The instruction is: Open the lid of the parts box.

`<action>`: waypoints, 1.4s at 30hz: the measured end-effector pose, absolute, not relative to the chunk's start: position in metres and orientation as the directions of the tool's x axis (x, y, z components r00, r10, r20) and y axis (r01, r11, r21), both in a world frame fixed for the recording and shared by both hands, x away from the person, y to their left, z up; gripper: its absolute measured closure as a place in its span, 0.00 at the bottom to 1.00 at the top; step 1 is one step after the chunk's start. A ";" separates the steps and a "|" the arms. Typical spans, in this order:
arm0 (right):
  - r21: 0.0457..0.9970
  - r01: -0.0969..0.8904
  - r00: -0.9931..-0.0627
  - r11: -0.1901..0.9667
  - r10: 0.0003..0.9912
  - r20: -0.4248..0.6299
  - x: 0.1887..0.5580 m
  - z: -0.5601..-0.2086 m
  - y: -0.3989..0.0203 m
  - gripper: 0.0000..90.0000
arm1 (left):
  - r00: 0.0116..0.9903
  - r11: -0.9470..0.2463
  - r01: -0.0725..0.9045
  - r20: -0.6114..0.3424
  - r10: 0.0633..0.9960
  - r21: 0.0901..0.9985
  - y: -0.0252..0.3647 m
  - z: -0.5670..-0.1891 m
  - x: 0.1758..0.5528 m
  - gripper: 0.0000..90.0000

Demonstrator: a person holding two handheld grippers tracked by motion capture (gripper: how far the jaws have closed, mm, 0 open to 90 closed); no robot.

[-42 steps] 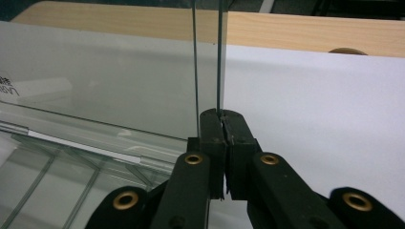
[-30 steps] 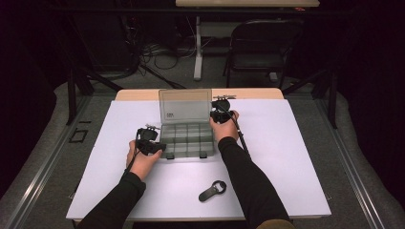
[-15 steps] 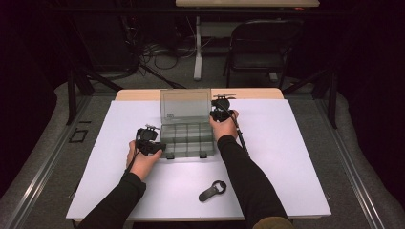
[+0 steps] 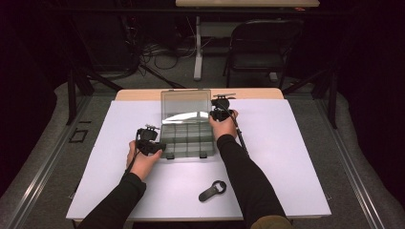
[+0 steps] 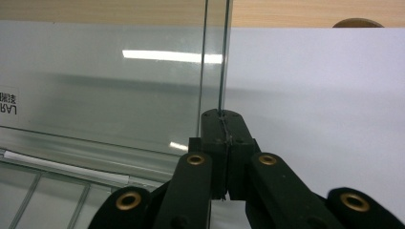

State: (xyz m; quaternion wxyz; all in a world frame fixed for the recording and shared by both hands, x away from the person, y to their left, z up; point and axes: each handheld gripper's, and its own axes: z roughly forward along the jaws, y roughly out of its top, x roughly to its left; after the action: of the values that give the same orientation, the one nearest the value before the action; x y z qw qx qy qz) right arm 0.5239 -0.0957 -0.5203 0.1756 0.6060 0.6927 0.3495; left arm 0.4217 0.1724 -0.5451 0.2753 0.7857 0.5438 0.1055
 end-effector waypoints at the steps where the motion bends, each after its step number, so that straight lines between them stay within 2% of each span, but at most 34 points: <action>1: 0.697 0.717 -0.202 0.018 0.962 0.182 0.524 -0.521 -0.095 1.00 | 0.386 -0.257 0.796 -0.134 0.913 0.547 0.172 -0.545 0.422 0.81; 42: 0.681 0.732 -0.198 0.031 0.966 0.169 0.525 -0.532 -0.095 1.00 | 0.381 -0.252 0.794 -0.130 0.915 0.554 0.172 -0.546 0.421 0.81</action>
State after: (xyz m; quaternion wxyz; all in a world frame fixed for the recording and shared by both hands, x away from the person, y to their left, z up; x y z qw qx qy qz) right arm 0.5252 -0.0950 -0.5324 0.1734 0.6091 0.6966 0.3371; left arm 0.4211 0.1719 -0.5456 0.2772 0.7835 0.5452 0.1097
